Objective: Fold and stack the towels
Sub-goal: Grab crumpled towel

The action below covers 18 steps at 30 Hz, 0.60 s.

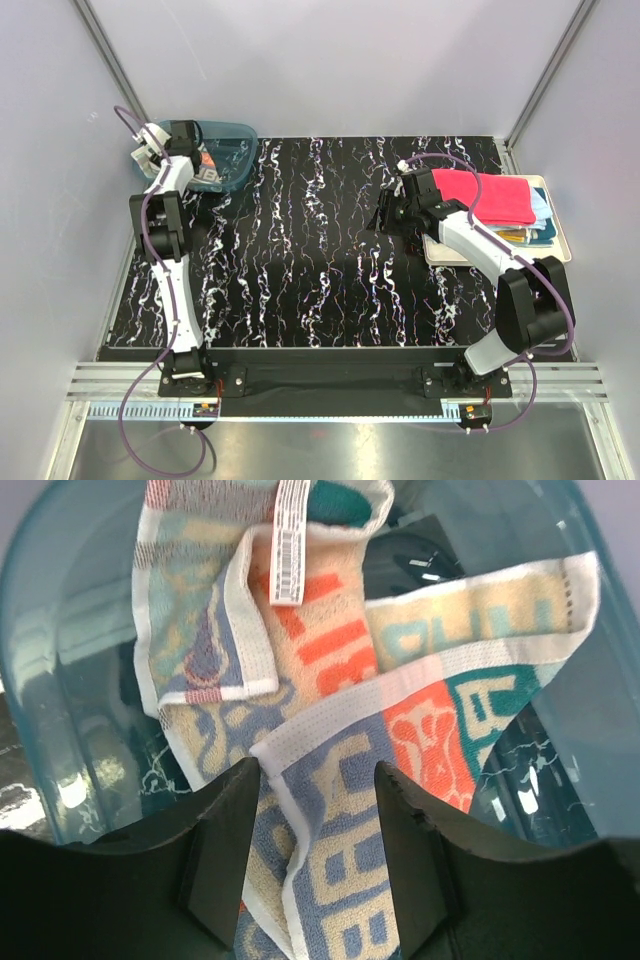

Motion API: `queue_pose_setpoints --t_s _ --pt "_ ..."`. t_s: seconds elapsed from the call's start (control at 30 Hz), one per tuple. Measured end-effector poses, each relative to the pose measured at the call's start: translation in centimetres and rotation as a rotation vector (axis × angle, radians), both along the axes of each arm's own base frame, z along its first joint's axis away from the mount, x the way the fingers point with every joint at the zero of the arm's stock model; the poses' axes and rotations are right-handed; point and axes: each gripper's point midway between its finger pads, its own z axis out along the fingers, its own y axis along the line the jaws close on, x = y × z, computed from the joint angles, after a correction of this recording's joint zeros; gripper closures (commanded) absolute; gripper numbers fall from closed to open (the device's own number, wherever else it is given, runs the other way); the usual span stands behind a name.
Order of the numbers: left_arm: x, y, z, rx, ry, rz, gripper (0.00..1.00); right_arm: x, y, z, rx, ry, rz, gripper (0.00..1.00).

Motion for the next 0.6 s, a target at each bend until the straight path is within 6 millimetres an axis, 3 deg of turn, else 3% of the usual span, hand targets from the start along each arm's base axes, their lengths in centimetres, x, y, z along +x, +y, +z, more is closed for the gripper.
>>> queue_pose_setpoints --t_s 0.2,0.43,0.5,0.6 --pt "-0.1 -0.1 -1.0 -0.026 0.004 0.018 0.49 0.0 0.0 -0.3 -0.002 0.006 0.000 0.46" --pt "0.4 -0.3 -0.9 -0.061 -0.029 0.009 0.83 0.0 0.0 -1.0 -0.010 0.025 0.000 0.47" --pt "0.8 -0.5 -0.7 -0.074 -0.051 0.002 0.97 0.0 0.0 -1.1 -0.011 0.027 0.000 0.47" --pt "1.5 -0.9 -0.5 -0.091 -0.082 -0.022 1.00 0.1 0.0 -1.1 -0.010 0.026 0.000 0.47"
